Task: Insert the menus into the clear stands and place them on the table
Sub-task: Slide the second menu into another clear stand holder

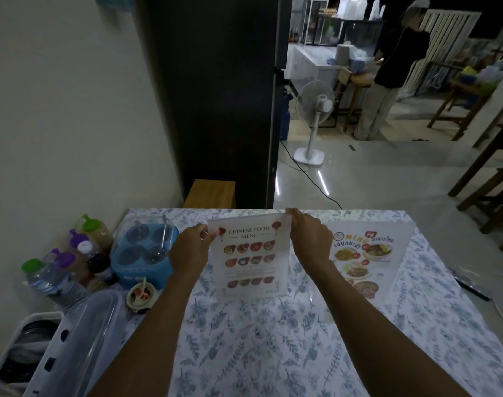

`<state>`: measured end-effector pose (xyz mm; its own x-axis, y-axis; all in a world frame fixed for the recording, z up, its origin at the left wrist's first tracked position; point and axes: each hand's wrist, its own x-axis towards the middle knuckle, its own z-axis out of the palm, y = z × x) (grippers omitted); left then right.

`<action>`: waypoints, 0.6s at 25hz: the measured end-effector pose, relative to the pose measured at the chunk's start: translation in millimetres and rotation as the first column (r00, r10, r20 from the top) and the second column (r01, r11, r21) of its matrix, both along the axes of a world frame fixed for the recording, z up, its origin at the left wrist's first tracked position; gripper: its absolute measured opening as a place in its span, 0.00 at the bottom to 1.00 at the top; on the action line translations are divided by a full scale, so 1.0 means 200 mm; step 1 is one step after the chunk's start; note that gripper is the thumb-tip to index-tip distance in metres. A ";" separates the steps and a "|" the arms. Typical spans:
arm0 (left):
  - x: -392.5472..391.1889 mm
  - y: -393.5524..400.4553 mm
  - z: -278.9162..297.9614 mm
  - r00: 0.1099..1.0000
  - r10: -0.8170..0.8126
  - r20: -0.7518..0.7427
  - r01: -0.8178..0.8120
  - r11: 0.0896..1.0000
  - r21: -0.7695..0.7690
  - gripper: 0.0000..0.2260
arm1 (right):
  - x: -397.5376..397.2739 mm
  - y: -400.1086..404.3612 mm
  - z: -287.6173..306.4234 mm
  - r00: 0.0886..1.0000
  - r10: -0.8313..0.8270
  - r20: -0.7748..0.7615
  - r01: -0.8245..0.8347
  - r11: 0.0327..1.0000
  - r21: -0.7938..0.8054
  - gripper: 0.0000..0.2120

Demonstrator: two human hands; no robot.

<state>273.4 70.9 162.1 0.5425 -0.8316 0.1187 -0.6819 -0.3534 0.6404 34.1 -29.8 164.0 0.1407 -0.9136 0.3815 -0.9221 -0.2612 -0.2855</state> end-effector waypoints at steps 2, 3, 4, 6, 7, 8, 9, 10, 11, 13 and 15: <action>0.00 -0.01 0.01 0.999 -0.003 0.033 0.002 1.000 0.021 0.16 | 0.01 -0.02 -0.02 1.000 0.009 -0.004 -0.009 1.000 0.022 0.19; 0.01 -0.01 0.01 0.999 -0.010 0.040 0.009 1.000 0.028 0.16 | 0.01 -0.02 -0.03 1.000 0.018 -0.017 -0.018 0.999 0.027 0.21; 0.01 -0.02 0.01 0.999 -0.020 0.041 0.019 0.999 0.036 0.15 | 0.01 -0.03 -0.03 0.999 0.026 -0.031 -0.025 0.999 0.035 0.21; 0.02 -0.03 0.01 0.999 -0.043 0.033 0.041 0.998 0.057 0.15 | 0.01 -0.03 0.00 0.997 0.039 -0.065 -0.035 0.998 0.058 0.20; 0.02 -0.03 0.02 0.998 -0.050 0.036 0.047 0.996 0.072 0.15 | 0.01 -0.04 0.02 0.995 0.055 -0.082 -0.050 0.997 0.062 0.18; 0.03 -0.04 0.02 0.997 -0.060 0.053 0.055 0.994 0.092 0.15 | 0.01 -0.06 0.05 0.992 0.082 -0.100 -0.076 0.995 0.058 0.15; 0.03 -0.04 0.04 0.995 -0.064 0.078 0.054 0.991 0.125 0.14 | 0.00 -0.07 0.08 0.987 0.107 -0.121 -0.101 0.993 0.058 0.13; 0.03 -0.05 0.05 0.991 -0.078 0.113 0.061 0.987 0.152 0.14 | -0.01 -0.08 0.12 0.980 0.130 -0.150 -0.121 0.990 0.067 0.11; 0.03 -0.06 0.06 0.986 -0.095 0.140 0.070 0.982 0.174 0.13 | -0.03 -0.10 0.16 0.971 0.160 -0.178 -0.147 0.986 0.081 0.11; 0.05 -0.06 0.11 0.981 -0.120 0.150 0.089 0.977 0.196 0.12 | -0.07 -0.12 0.22 0.955 0.210 -0.209 -0.192 0.976 0.103 0.12; 0.04 -0.05 0.19 0.978 -0.091 0.186 0.057 0.982 0.179 0.11 | -0.10 -0.13 0.26 0.959 0.221 -0.179 -0.202 0.972 0.119 0.16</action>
<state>281.3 60.6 200.5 0.4598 -0.8855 0.0671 -0.8148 -0.3907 0.4283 13.2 -55.5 215.6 0.3956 -0.8868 0.2390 -0.8886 -0.4354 -0.1446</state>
